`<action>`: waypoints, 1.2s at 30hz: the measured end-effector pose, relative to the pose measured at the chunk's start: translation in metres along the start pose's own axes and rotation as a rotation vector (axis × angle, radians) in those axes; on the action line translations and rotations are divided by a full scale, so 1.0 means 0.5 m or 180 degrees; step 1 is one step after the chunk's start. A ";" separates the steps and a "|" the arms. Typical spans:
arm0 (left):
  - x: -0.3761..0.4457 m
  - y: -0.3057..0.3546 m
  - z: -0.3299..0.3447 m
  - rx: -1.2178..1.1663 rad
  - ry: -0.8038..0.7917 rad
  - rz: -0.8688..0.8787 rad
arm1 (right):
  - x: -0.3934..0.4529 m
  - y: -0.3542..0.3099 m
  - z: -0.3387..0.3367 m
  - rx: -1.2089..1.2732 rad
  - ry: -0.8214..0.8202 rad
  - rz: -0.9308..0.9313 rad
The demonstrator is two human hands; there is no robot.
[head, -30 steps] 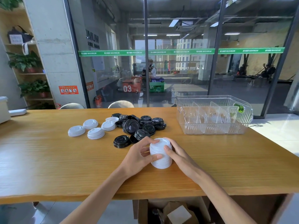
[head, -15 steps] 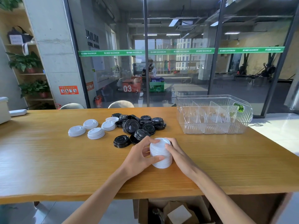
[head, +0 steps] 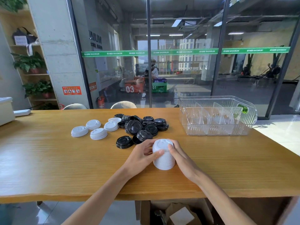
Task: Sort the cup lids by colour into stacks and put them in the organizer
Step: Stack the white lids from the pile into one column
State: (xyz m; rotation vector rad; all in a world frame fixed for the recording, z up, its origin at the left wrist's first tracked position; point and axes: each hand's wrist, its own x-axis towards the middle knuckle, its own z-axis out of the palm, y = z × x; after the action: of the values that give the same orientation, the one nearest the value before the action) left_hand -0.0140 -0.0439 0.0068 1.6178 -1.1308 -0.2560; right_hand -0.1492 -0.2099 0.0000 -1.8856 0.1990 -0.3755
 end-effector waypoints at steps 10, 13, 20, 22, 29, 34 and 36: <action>0.001 -0.006 0.001 -0.0015 -0.0126 -0.0003 | -0.006 0.000 -0.003 0.0013 -0.0022 -0.0037; -0.002 -0.004 -0.004 -0.0172 0.0020 -0.0056 | -0.008 -0.003 -0.009 -0.0030 -0.0021 -0.0054; 0.015 -0.036 -0.146 0.0195 0.0601 -0.0206 | -0.011 0.003 -0.019 -0.0301 0.0058 -0.0088; 0.021 -0.064 -0.206 0.0563 0.0928 -0.0263 | -0.010 0.006 -0.018 -0.0410 0.0024 -0.0179; 0.042 -0.181 -0.343 0.2313 0.1709 -0.0928 | 0.001 0.018 -0.016 -0.0537 0.0104 -0.0290; 0.067 -0.219 -0.390 0.2453 0.1658 -0.1696 | 0.004 0.021 -0.018 -0.0556 0.0093 -0.0328; 0.074 -0.225 -0.397 0.2280 0.1643 -0.1845 | 0.004 0.021 -0.018 -0.0551 0.0096 -0.0336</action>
State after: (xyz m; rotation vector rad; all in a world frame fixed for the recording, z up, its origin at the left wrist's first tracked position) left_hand 0.1975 0.0494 0.0016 2.4474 -0.3302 0.2284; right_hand -0.1502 -0.2222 -0.0070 -2.0674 0.1566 -0.4712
